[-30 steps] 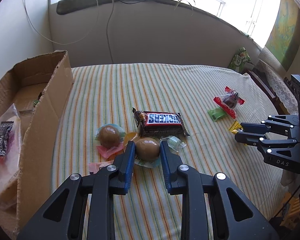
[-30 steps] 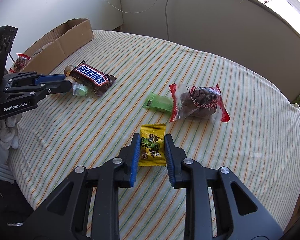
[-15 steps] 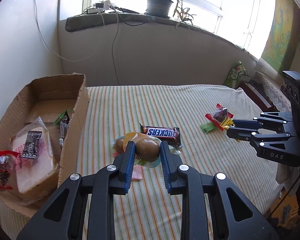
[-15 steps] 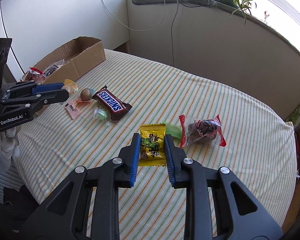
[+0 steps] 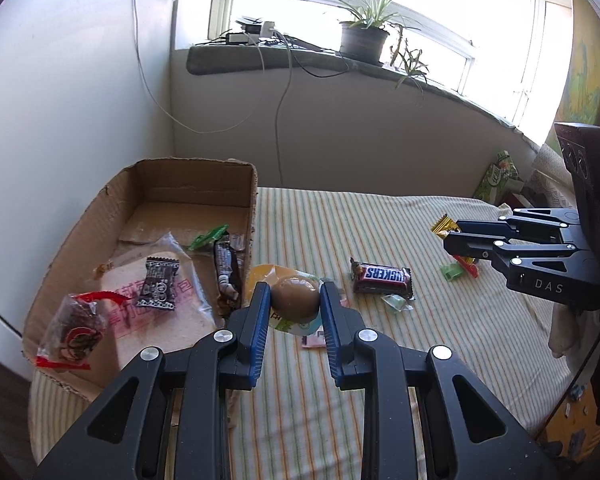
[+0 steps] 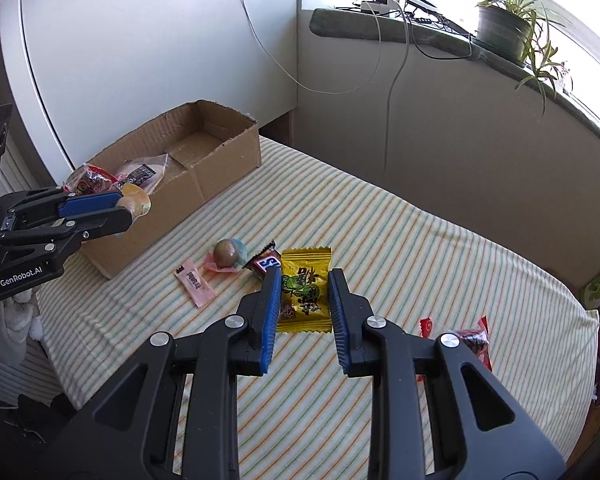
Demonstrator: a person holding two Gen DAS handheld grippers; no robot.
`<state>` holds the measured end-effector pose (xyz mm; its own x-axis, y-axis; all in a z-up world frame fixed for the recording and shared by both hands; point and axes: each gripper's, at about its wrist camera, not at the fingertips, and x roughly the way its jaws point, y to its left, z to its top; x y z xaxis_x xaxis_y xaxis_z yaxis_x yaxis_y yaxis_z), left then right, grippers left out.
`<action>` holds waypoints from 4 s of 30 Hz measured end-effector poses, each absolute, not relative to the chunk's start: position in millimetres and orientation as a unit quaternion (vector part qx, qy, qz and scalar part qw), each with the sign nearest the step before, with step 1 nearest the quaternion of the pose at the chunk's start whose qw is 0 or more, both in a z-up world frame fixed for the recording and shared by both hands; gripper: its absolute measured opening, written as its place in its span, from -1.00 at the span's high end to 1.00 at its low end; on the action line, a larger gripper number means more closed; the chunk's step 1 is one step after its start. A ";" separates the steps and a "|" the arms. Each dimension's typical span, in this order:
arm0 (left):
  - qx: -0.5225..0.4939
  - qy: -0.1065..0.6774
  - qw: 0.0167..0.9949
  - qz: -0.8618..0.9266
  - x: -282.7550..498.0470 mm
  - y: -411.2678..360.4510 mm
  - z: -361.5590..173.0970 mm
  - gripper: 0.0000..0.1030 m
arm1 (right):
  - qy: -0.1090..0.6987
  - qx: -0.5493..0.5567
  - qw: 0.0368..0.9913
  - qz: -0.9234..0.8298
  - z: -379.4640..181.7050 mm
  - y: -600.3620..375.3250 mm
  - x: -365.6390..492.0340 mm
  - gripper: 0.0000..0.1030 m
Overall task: Organize snacks
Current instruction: 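Carry both candies into the box and open both grippers, then move both grippers back over the snacks on the bed, then grasp the red-wrapped chocolate bag with the right gripper while the left gripper grasps the clear candy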
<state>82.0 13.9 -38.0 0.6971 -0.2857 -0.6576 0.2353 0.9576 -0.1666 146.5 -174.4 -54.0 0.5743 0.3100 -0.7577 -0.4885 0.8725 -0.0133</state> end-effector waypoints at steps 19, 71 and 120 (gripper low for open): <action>-0.054 0.360 0.927 -0.093 116.3 67.3 -34.8 0.54 | 0.385 -0.130 0.865 0.296 -38.6 -58.1 213.0 0.52; -0.044 0.345 0.934 -0.078 104.1 68.3 -17.1 0.07 | 0.357 -0.138 0.879 0.286 -20.2 -56.9 215.9 -0.62; 0.012 0.451 0.866 -0.214 115.5 -94.4 -94.1 0.08 | 0.473 0.029 0.874 0.107 -113.2 -322.8 183.5 -0.68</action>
